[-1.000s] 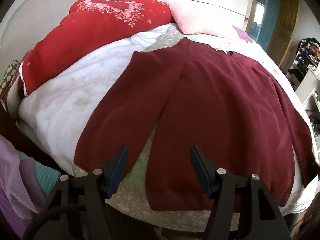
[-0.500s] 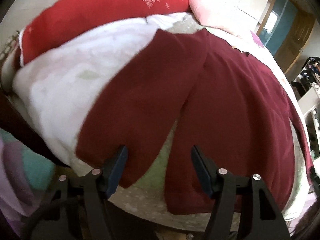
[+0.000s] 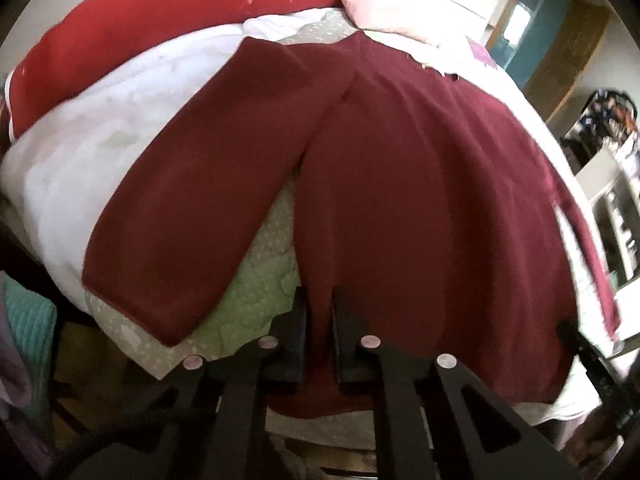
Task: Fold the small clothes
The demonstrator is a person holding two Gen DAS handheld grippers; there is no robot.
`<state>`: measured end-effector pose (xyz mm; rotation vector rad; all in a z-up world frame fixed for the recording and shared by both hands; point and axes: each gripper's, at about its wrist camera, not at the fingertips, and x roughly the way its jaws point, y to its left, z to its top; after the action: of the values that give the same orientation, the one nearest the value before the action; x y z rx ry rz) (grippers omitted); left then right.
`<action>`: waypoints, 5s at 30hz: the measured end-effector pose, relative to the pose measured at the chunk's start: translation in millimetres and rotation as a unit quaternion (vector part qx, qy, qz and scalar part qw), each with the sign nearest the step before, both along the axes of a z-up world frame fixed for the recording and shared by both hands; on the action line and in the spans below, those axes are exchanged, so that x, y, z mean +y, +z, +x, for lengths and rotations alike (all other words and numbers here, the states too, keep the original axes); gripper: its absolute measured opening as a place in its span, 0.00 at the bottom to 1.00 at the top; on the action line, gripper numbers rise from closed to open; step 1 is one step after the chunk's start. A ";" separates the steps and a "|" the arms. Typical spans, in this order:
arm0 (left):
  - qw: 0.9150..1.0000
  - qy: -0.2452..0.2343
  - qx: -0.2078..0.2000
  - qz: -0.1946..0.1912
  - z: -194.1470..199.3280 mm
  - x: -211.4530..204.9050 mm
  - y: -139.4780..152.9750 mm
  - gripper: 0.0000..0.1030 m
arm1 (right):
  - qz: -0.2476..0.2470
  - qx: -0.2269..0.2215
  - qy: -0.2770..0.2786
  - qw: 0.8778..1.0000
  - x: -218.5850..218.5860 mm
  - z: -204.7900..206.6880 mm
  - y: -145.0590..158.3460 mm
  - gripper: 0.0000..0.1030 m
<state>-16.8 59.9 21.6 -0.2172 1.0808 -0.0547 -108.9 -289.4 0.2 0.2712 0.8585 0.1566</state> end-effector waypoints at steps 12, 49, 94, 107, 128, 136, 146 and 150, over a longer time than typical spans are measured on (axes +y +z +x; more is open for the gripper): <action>1.000 -0.010 0.011 0.018 -53.4 5.7 12.2 0.04 | 0.092 -0.003 -0.030 0.995 -62.6 -70.1 12.3 0.02; 0.996 -0.057 -0.066 -0.005 -36.3 -23.5 45.2 0.59 | 0.071 -0.097 -0.353 0.928 -270.2 27.1 87.9 0.06; 0.957 0.089 -0.138 -0.241 114.8 133.1 -16.8 0.67 | -0.097 -0.013 0.045 0.994 107.2 233.3 61.2 0.40; 0.956 0.144 -0.163 -0.195 93.6 151.8 4.1 0.67 | -0.142 0.013 0.137 0.980 196.8 227.2 37.1 0.46; 0.953 0.207 -0.202 -0.092 -62.0 188.2 79.1 0.71 | -0.008 0.066 0.275 0.959 282.4 84.7 8.4 0.78; 0.953 0.202 -0.195 -0.114 -63.4 192.8 72.0 0.71 | -0.085 0.036 0.267 0.959 312.5 93.9 16.4 0.04; 0.954 0.199 -0.183 -0.127 -61.3 191.0 68.4 0.71 | -0.109 -0.188 0.261 0.941 303.2 121.7 230.3 0.03; 0.959 0.186 -0.176 -0.124 -58.7 182.2 67.2 0.71 | -0.101 -0.264 0.220 0.934 264.0 114.5 295.0 0.04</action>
<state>-75.5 242.0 88.8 -0.6119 0.6614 0.1070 5.6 -25.4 295.2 -0.1625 0.3810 0.5305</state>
